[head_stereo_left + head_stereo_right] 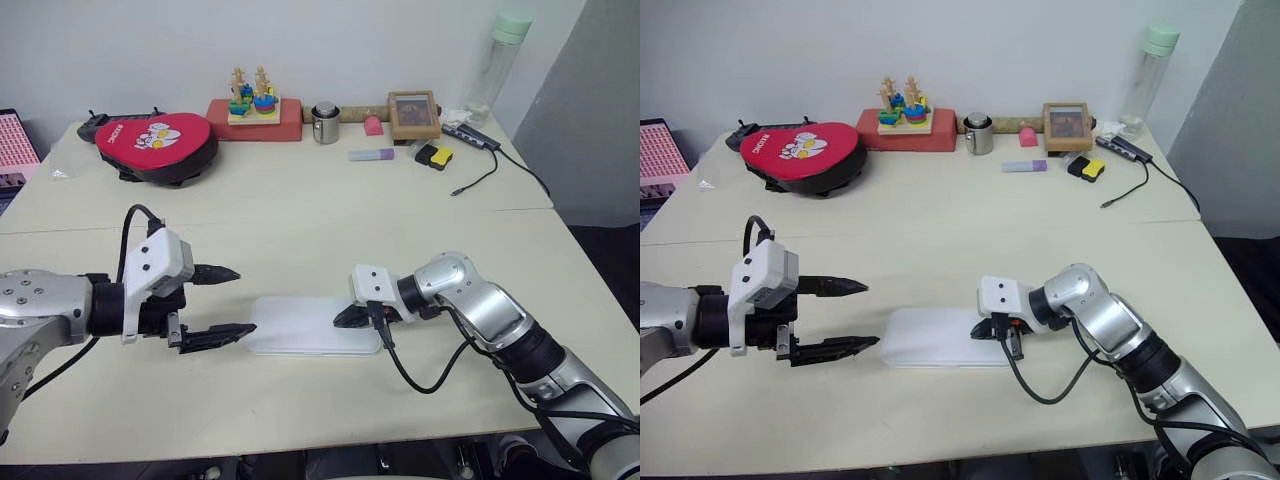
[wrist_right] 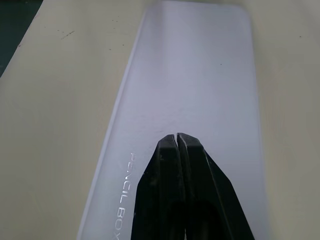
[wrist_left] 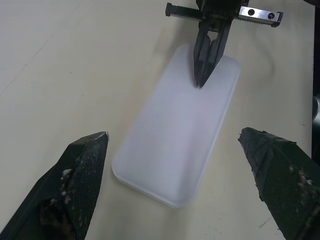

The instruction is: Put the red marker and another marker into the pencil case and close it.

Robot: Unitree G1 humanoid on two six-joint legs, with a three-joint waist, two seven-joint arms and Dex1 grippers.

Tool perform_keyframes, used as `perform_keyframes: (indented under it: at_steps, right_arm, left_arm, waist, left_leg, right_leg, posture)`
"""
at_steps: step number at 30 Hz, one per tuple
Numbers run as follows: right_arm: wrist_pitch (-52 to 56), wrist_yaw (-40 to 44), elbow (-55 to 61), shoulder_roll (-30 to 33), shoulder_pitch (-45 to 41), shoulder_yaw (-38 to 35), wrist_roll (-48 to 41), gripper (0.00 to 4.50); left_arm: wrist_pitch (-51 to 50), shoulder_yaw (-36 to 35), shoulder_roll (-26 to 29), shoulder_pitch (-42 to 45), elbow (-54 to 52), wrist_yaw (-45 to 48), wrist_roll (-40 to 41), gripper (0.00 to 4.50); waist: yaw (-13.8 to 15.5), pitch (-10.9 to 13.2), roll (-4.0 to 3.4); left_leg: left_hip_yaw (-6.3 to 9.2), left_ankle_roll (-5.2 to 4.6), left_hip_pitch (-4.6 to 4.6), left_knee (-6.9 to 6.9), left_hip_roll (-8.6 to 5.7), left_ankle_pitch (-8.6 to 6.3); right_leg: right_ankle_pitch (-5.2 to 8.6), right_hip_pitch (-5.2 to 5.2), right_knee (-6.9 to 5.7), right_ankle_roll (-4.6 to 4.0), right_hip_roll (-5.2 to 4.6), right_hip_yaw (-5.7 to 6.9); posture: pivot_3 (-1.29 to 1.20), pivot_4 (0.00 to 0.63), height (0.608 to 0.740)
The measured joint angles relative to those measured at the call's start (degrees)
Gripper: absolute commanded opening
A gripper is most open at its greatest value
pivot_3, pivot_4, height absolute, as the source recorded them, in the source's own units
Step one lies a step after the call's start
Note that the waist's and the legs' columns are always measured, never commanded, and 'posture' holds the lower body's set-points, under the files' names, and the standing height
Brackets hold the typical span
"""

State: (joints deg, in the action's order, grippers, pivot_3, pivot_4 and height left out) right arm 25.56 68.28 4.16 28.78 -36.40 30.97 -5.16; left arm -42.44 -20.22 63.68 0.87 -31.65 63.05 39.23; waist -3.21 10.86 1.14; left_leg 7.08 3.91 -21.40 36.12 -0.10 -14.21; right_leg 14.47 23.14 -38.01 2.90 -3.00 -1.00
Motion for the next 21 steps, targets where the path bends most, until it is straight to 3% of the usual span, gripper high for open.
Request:
perform_keyframes:
  at_steps: [5, 9, 16, 21]
  right_arm:
    - [3.77, 0.23, 1.4, -0.1, -0.02, -0.92, -1.55, 0.03]
    - [10.44, 0.31, 4.26, 0.26, -1.53, -5.34, -5.84, 0.03]
    - [14.22, -2.92, 7.39, 0.66, -2.73, -12.5, -10.16, 0.03]
    - [18.12, -11.84, 9.81, 0.71, 3.79, -20.36, -11.17, 0.03]
  left_arm:
    - [0.3, 0.01, -0.3, -0.29, 0.0, -0.35, -0.05, 4.5]
    - [1.05, -0.14, -3.58, -1.89, 0.25, -2.92, -0.83, 4.5]
    - [6.11, -0.44, -8.69, -5.94, 0.47, -10.49, -8.29, 4.5]
    - [7.81, -2.58, -21.41, -11.47, -2.26, -22.9, -11.78, 4.5]
  waist:
    - [0.02, 0.0, 0.0]
    - [0.04, 0.03, -0.03]
    - [0.27, 0.02, -0.02]
    - [0.61, -0.02, 0.03]
  left_leg:
    - [0.01, 0.0, -0.04, 0.0, 0.0, 0.0]
    - [0.02, 0.0, -0.18, -0.01, 0.01, 0.0]
    - [0.06, 0.0, -0.24, -0.04, -0.01, 0.0]
    - [0.05, 0.0, -0.37, -0.02, -0.06, -0.01]
  right_leg:
    - [0.0, 0.04, 0.01, 0.0, 0.0, 0.0]
    - [-0.01, 0.16, 0.03, -0.01, 0.0, 0.02]
    - [-0.03, 0.17, 0.08, -0.05, -0.01, 0.05]
    - [-0.14, 0.2, 0.2, -0.18, -0.07, 0.01]
  posture:
    - [0.0, 0.15, 0.74]
    - [0.0, 0.15, 0.74]
    - [0.0, 0.15, 0.74]
    - [0.0, 0.15, 0.74]
